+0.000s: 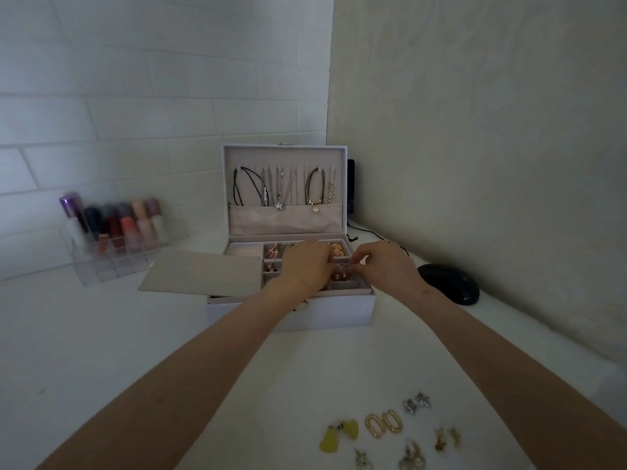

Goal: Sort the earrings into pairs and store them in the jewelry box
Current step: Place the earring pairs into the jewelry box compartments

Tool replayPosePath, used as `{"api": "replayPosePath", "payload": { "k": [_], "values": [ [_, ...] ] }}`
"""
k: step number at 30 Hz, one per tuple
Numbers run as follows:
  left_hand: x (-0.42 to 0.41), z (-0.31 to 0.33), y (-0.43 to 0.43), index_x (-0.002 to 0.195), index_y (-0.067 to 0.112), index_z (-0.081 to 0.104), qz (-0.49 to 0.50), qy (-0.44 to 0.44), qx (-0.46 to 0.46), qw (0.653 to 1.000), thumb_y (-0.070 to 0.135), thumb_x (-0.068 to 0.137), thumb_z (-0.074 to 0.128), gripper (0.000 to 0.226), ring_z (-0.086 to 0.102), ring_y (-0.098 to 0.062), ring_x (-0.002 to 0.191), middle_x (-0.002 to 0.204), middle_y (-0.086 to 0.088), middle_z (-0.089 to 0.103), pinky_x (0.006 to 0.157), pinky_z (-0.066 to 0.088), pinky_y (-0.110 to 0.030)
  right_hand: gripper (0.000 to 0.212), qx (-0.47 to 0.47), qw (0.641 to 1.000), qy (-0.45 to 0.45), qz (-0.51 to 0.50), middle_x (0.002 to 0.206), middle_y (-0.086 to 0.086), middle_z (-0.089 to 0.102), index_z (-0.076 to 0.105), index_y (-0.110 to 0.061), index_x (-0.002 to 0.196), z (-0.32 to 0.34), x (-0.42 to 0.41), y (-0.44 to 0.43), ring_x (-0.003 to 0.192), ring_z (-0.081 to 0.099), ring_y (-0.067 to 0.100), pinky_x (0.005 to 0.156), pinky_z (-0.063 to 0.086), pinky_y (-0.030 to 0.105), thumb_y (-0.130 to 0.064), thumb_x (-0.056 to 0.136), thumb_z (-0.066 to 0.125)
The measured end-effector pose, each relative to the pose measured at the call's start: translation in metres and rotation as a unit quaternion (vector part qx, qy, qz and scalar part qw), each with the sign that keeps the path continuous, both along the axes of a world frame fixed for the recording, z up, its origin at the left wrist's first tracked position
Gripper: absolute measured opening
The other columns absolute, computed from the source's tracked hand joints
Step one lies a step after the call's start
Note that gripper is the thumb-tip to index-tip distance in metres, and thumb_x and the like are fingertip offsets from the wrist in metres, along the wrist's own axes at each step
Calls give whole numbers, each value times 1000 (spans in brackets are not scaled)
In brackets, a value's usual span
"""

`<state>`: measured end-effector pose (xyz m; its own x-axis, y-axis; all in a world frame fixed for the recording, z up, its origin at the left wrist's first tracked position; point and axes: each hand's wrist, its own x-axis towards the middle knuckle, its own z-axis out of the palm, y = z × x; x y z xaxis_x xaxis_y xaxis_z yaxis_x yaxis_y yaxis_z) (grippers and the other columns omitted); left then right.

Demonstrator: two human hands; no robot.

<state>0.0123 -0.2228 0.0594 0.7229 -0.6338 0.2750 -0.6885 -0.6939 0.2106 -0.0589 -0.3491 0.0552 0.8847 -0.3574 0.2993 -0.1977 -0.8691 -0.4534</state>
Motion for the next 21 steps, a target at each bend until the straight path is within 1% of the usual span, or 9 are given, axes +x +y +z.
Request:
{"api": "replayPosePath", "payload": {
  "k": [3, 5, 8, 10, 12, 14, 17, 20, 21],
  "values": [
    [0, 3, 10, 92, 14, 61, -1, -5, -53, 999, 27, 94, 47, 19, 56, -19, 85, 96, -6, 65, 68, 38, -29, 5, 1, 1000, -5, 7, 61, -14, 45, 69, -24, 85, 1, -1, 0, 63, 48, 10, 52, 33, 21, -25, 81, 66],
    [-2, 4, 18, 93, 13, 60, -16, 0, -67, 998, 25, 94, 48, 16, 55, -18, 89, 98, -5, 63, 70, 37, -27, 5, 7, 1000, -13, 5, 57, -12, 46, 69, -25, 84, 0, -2, 0, 56, 46, 8, 52, 34, 22, -25, 81, 66],
    [-9, 6, 33, 94, 14, 60, -40, 3, -90, 995, 25, 92, 53, 13, 55, -18, 91, 97, -3, 63, 73, 40, -28, 7, 14, 999, -30, 7, 51, -9, 43, 69, -26, 84, 0, -7, 5, 48, 39, 6, 49, 30, 23, -24, 82, 63],
    [-16, 7, 46, 95, 16, 59, -52, -2, -116, 992, 25, 90, 55, 11, 54, -16, 86, 92, 1, 61, 72, 41, -28, 8, 15, 999, -49, 20, 52, -9, 40, 69, -26, 85, 3, -12, 11, 48, 36, 5, 49, 28, 22, -23, 83, 61],
    [-24, 9, 63, 93, 18, 57, -60, -12, -138, 989, 27, 89, 56, 10, 51, -12, 79, 84, 7, 57, 67, 38, -27, 8, 24, 997, -65, 40, 53, -10, 39, 68, -26, 86, 5, -19, 20, 50, 36, 4, 51, 28, 22, -22, 85, 61],
    [-31, 9, 80, 91, 19, 55, -55, -25, -136, 989, 29, 88, 57, 11, 47, -11, 73, 74, 13, 52, 64, 35, -26, 9, 33, 995, -73, 67, 51, -9, 41, 68, -26, 86, 5, -26, 30, 50, 40, 4, 53, 35, 24, -20, 85, 61],
    [-38, 8, 109, 88, 22, 55, -34, -26, -112, 993, 29, 86, 60, 9, 44, -10, 66, 65, 15, 46, 61, 32, -25, 10, 58, 989, -61, 124, 49, -8, 43, 68, -26, 85, 4, -35, 49, 51, 48, 12, 60, 47, 32, -18, 85, 62],
    [-40, 4, 140, 79, 27, 53, -29, -12, -85, 996, 32, 83, 64, 13, 44, 1, 62, 66, 17, 48, 55, 30, -13, 12, 73, 979, -27, 187, 51, -8, 48, 67, -28, 87, 1, -43, 72, 52, 51, 12, 61, 52, 34, -18, 86, 60],
    [-40, 3, 149, 76, 28, 51, -28, 2, -73, 997, 32, 82, 65, 16, 44, 2, 63, 68, 16, 49, 55, 30, -11, 11, 75, 976, -15, 206, 52, -7, 50, 67, -28, 88, -2, -44, 79, 52, 53, 12, 61, 52, 33, -19, 87, 60]
  ]
}}
